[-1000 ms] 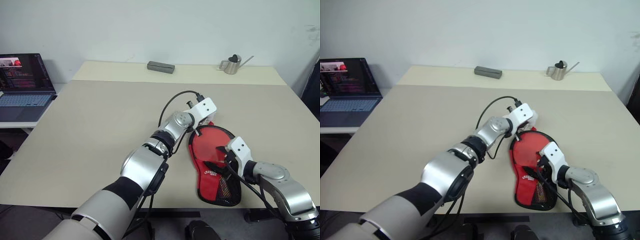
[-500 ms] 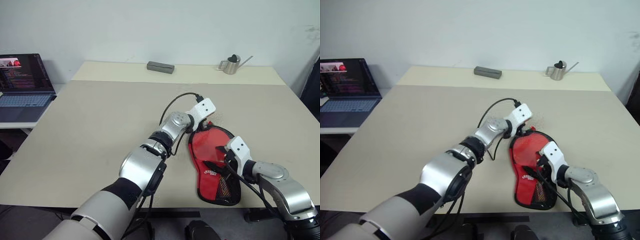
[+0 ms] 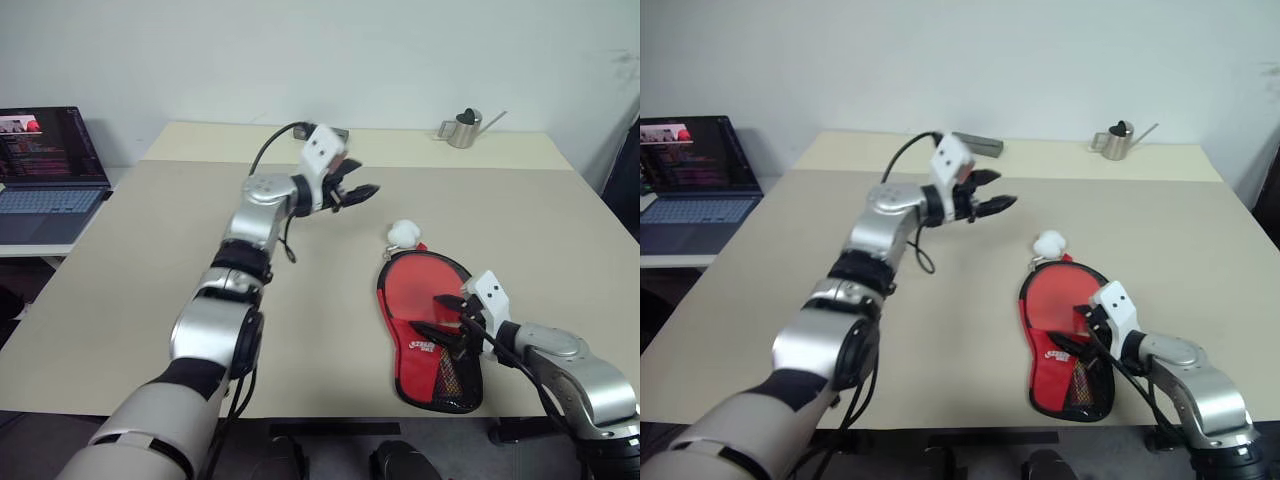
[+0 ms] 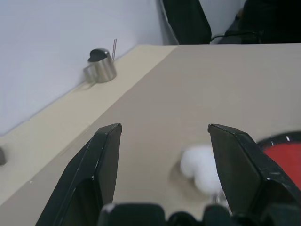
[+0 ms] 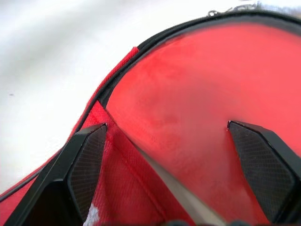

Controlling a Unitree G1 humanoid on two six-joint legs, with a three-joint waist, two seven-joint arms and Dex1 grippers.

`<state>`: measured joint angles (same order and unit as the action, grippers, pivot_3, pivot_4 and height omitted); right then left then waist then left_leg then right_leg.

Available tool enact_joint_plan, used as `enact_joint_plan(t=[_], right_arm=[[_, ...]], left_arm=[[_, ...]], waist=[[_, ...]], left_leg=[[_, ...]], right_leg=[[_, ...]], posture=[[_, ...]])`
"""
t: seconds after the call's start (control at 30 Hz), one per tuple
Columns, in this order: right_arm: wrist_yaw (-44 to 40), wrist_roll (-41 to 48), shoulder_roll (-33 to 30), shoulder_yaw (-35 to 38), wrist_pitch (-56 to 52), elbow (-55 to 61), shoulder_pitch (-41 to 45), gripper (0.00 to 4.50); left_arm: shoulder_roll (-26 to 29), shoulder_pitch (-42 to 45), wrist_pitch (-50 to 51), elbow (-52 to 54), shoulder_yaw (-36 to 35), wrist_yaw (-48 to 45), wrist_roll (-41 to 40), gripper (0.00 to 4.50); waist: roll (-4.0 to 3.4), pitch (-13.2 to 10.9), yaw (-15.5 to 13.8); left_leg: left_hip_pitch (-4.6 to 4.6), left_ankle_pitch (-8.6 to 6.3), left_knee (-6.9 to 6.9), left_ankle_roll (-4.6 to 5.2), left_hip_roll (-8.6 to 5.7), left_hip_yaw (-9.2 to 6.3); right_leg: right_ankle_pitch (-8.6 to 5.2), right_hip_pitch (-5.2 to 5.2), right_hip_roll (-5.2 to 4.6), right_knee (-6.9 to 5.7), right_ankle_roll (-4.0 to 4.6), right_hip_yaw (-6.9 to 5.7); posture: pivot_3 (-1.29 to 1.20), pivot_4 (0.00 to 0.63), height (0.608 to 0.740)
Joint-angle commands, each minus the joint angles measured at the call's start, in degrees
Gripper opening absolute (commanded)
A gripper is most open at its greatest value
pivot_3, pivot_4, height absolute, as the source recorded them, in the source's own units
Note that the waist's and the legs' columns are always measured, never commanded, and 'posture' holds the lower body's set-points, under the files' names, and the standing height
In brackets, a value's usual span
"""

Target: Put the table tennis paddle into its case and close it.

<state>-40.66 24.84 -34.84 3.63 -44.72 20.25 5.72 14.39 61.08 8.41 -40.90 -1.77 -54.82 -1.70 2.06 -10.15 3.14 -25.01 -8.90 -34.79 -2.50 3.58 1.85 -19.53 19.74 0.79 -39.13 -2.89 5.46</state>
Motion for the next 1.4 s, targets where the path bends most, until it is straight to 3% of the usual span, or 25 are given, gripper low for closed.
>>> enact_joint_plan(t=[0.03,0.2,0.43,0.57,0.93,1.03,1.1,1.27,1.4], right_arm=[[-2.8,6.1,-3.2,5.4,-4.5,2.8,0.4,4.50],[-5.6,12.8,-8.8,12.4,-9.2,5.2,1.3,4.50],[-8.7,15.6,-15.4,16.5,-8.9,3.1,2.1,4.50],[-8.5,13.7,-17.2,16.5,-6.8,-0.5,4.4,4.50],[-11.0,14.1,-21.9,18.4,-5.8,-2.9,5.1,4.50],[-12.0,14.3,-23.5,20.0,-6.2,-2.2,2.5,4.50],[-13.1,14.9,-24.5,21.8,-6.8,-1.4,0.0,4.50],[-15.5,16.2,-26.0,25.2,-7.4,0.0,-4.0,4.50],[-14.2,16.3,-25.4,25.7,-7.1,-1.0,-2.2,4.50]], left_arm=[[0.9,-6.3,13.7,20.1,-0.6,-0.7,-7.1,3.18],[2.5,-19.5,23.8,38.9,2.6,1.8,-9.9,3.18],[2.6,-26.1,31.0,47.9,5.0,5.9,-12.8,3.18],[1.9,-25.4,31.1,46.7,7.8,4.8,-14.3,3.18],[-2.3,-19.2,16.1,32.0,18.9,0.5,-9.4,3.18],[-4.2,-17.5,14.2,28.2,19.4,0.8,-8.7,3.79],[-5.1,-16.7,12.4,26.6,20.1,0.3,-8.0,4.46],[-7.6,-15.4,10.2,23.9,20.9,-0.3,-7.5,4.46],[-10.1,-14.9,6.3,20.3,22.8,0.6,-4.9,4.46]], waist=[[-0.01,0.0,-0.5],[-0.04,0.0,-1.2],[-0.03,0.0,-1.3],[-0.03,0.0,-1.3],[-0.04,0.0,-1.3],[-0.04,0.0,-1.3],[-0.04,0.0,-1.3],[-0.05,0.0,-1.1],[-0.05,0.0,-1.1]], left_leg=[[-0.01,0.00,-0.02,0.00,0.00,-0.02],[-0.03,-0.01,-0.05,0.02,-0.01,-0.05],[0.06,0.01,-0.10,0.05,-0.02,-0.11],[0.07,0.01,-0.12,0.07,-0.06,-0.12],[0.02,-0.01,-0.07,0.09,-0.06,-0.05],[0.00,-0.01,-0.07,0.09,-0.06,-0.05],[-0.03,-0.02,-0.07,0.09,-0.08,-0.05],[-0.03,-0.02,-0.06,0.10,-0.08,-0.05],[-0.02,-0.02,-0.09,0.10,-0.10,-0.05]], right_leg=[[0.00,0.00,-0.03,0.00,0.00,-0.03],[0.00,-0.04,-0.11,0.03,0.00,-0.04],[0.00,-0.13,-0.05,0.04,-0.02,-0.04],[0.02,-0.11,-0.07,0.07,-0.07,0.08],[0.04,-0.06,-0.05,0.16,-0.02,0.11],[0.04,-0.04,-0.06,0.16,-0.03,0.09],[0.04,-0.03,-0.06,0.16,-0.03,0.09],[0.03,0.00,-0.05,0.15,-0.04,0.13],[0.01,-0.02,-0.05,0.15,-0.10,0.13]], posture=[[0.00,0.150,0.740],[0.00,0.150,0.740],[0.00,0.150,0.740],[0.00,0.150,0.740],[0.00,0.150,0.740],[0.00,0.150,0.740],[0.00,0.150,0.740],[0.00,0.150,0.740],[0.00,0.150,0.740]])
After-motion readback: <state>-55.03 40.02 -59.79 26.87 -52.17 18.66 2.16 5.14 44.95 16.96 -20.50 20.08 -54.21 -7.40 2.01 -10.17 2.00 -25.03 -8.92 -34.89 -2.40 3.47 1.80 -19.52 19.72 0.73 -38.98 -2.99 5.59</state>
